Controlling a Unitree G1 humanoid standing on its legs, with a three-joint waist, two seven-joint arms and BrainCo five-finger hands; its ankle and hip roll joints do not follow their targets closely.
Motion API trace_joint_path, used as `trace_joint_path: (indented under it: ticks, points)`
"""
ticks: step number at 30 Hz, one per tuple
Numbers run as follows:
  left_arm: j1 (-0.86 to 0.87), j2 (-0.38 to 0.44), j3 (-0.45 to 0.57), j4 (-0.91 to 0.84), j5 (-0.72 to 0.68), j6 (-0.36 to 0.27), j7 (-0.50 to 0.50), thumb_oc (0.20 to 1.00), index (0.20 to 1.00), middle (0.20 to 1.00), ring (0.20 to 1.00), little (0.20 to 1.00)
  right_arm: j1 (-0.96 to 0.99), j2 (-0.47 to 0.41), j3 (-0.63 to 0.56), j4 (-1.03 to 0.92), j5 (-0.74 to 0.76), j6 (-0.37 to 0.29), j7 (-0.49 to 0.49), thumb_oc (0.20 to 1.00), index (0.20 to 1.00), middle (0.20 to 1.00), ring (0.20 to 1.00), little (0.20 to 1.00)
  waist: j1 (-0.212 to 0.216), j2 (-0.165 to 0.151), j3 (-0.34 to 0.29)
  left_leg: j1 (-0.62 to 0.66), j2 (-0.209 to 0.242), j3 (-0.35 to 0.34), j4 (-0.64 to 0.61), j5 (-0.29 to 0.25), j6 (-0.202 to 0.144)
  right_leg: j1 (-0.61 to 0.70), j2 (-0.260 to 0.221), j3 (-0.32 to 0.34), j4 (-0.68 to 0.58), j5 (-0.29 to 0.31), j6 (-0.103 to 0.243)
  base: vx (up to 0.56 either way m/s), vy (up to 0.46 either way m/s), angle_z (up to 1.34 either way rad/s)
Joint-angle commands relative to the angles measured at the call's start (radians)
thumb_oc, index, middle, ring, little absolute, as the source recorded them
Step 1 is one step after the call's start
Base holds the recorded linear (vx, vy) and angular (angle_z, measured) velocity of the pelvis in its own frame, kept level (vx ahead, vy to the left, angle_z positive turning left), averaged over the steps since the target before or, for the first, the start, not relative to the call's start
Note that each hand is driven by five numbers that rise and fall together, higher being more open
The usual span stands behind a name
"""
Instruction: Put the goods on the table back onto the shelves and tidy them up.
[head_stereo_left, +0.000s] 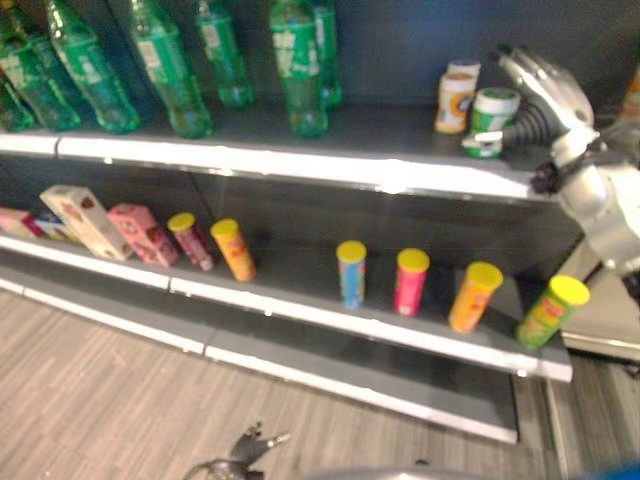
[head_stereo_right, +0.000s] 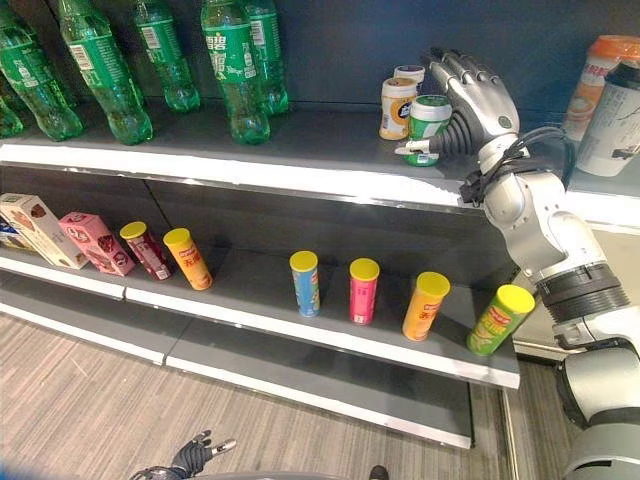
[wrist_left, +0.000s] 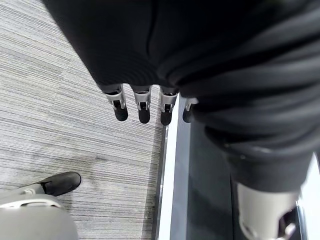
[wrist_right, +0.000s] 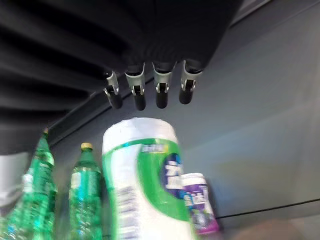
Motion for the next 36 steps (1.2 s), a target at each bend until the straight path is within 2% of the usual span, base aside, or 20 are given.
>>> trace_joint_path:
  ticks: [1,8,9,12,16,17,20,21,24,32,36]
  points:
    - [-0.077,0.035,-0.066,0.031,0.037,-0.011,0.001,1.000,1.000,1.000,1.000,1.000,0.005,0.035,-0.120,-0.065,0.045,0.000,-0.090,1.000,1.000,1.000,1.000,1.000,-0.008,-0.039,0.012,-0.005,0.020,0.125,0.011,0.016,-0.073,0.147,-0.023,-0.057,0.013,-0.161,0.051,0.00,0.000,0.00]
    - [-0.088,0.023,-0.051,0.032,0.042,-0.002,0.018,1.000,1.000,1.000,1.000,1.000,0.123,0.118,-0.253,-0.197,0.033,0.018,-0.161,1.000,1.000,1.000,1.000,1.000,-0.031,-0.026,0.017,-0.001,0.019,0.140,0.009,0.010,-0.069,0.137,-0.025,-0.040,0.013,-0.157,0.052,0.00,0.002,-0.02]
    - [-0.090,0.021,-0.048,0.030,0.043,0.000,0.021,1.000,1.000,1.000,1.000,1.000,0.152,0.153,-0.270,-0.223,0.050,0.017,-0.171,1.000,1.000,1.000,1.000,1.000,-0.037,-0.020,0.020,0.000,0.019,0.144,0.009,0.009,-0.068,0.135,-0.027,-0.036,0.012,-0.157,0.052,-0.01,-0.001,-0.06]
    - [-0.088,0.016,-0.047,0.032,0.045,0.004,0.025,1.000,1.000,1.000,1.000,1.000,0.206,0.223,-0.273,-0.249,0.173,0.000,-0.145,1.000,1.000,1.000,1.000,1.000,-0.044,-0.017,0.023,0.000,0.020,0.149,0.009,0.011,-0.068,0.131,-0.030,-0.030,0.011,-0.154,0.052,-0.01,-0.007,-0.11]
    - [-0.085,0.009,-0.048,0.031,0.051,0.007,0.020,1.000,1.000,1.000,1.000,1.000,0.246,0.263,-0.255,-0.250,0.296,-0.008,-0.102,1.000,1.000,1.000,1.000,1.000,-0.052,-0.016,0.024,-0.001,0.019,0.155,0.009,0.012,-0.069,0.129,-0.028,-0.028,0.011,-0.153,0.050,-0.01,-0.010,-0.06]
    - [-0.086,0.005,-0.048,0.031,0.054,0.010,0.020,1.000,1.000,1.000,1.000,1.000,0.253,0.278,-0.232,-0.245,0.370,-0.015,-0.073,1.000,1.000,1.000,1.000,1.000,-0.055,-0.017,0.025,-0.001,0.020,0.159,0.009,0.013,-0.069,0.126,-0.028,-0.026,0.011,-0.152,0.049,0.00,0.000,0.00]
    - [-0.086,0.004,-0.049,0.030,0.053,0.012,0.021,1.000,1.000,1.000,1.000,1.000,0.257,0.284,-0.221,-0.239,0.409,-0.017,-0.057,1.000,1.000,1.000,1.000,1.000,-0.056,-0.017,0.026,-0.001,0.020,0.161,0.009,0.014,-0.070,0.126,-0.027,-0.026,0.010,-0.151,0.049,-0.01,-0.006,-0.01]
    - [-0.087,0.002,-0.049,0.029,0.054,0.013,0.022,1.000,1.000,1.000,1.000,1.000,0.259,0.298,-0.198,-0.223,0.494,-0.023,-0.030,1.000,1.000,1.000,1.000,1.000,-0.056,-0.018,0.026,0.000,0.021,0.164,0.009,0.015,-0.071,0.125,-0.027,-0.026,0.010,-0.150,0.048,0.00,0.000,0.00]
    - [-0.088,0.002,-0.050,0.026,0.046,0.017,0.021,1.000,1.000,1.000,1.000,1.000,0.238,0.299,-0.173,-0.196,0.586,-0.024,-0.011,1.000,1.000,1.000,1.000,1.000,-0.055,-0.021,0.025,-0.001,0.022,0.166,0.009,0.018,-0.074,0.125,-0.026,-0.028,0.010,-0.148,0.048,0.00,-0.002,-0.01]
    - [-0.085,0.000,-0.056,0.030,0.032,0.023,0.019,1.000,1.000,1.000,1.000,1.000,0.155,0.277,-0.127,-0.147,0.729,-0.021,0.019,1.000,1.000,1.000,1.000,1.000,-0.047,-0.032,0.021,-0.006,0.027,0.166,0.009,0.024,-0.080,0.128,-0.023,-0.039,0.011,-0.148,0.045,0.00,0.000,0.00]
    - [-0.090,0.002,-0.058,0.031,0.025,0.027,0.018,1.000,1.000,1.000,1.000,1.000,0.091,0.246,-0.102,-0.095,0.737,-0.003,0.011,1.000,1.000,1.000,1.000,1.000,-0.045,-0.041,0.020,-0.005,0.027,0.166,0.009,0.024,-0.080,0.129,-0.021,-0.042,0.013,-0.148,0.044,0.00,0.000,0.00]
